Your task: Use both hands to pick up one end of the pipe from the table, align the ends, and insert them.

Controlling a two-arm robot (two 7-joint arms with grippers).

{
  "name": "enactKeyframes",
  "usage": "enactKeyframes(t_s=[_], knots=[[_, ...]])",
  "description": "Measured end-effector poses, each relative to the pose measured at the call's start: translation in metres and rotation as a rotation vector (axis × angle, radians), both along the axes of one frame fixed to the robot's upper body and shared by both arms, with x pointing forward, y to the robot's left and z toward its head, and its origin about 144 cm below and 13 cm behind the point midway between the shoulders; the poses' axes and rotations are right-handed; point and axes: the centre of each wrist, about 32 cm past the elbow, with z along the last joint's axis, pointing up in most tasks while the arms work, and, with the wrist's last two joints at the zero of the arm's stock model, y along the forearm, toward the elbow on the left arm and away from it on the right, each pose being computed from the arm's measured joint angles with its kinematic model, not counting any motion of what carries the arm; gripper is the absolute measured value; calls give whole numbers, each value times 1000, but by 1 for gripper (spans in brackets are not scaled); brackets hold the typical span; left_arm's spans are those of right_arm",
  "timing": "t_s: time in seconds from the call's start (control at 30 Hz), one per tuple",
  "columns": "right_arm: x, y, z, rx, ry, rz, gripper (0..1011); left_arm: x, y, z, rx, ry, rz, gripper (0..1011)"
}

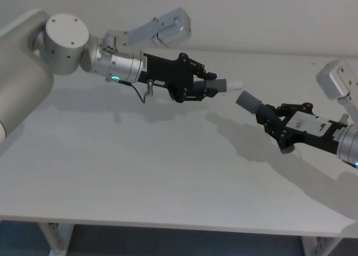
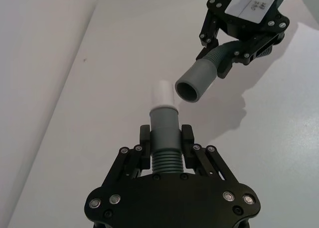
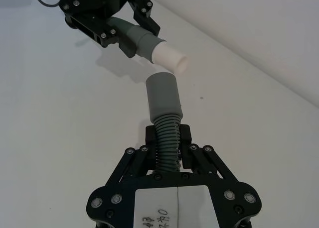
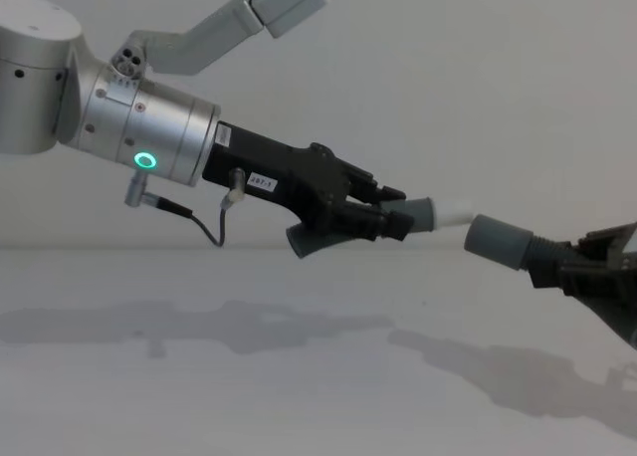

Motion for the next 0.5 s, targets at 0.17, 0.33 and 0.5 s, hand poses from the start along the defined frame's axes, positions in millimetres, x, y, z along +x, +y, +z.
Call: enactKeyframes(t_s=[0.17, 0.33, 0.5], knots=[[0, 0, 0, -3, 0, -1, 260, -2, 2, 1, 8, -4, 10, 348], [0, -1, 0, -5, 1, -2, 260, -2, 2, 2, 11, -8, 13, 348], [1, -1, 1, -4, 1, -4, 260, -3, 1, 2, 12, -8, 12, 348]])
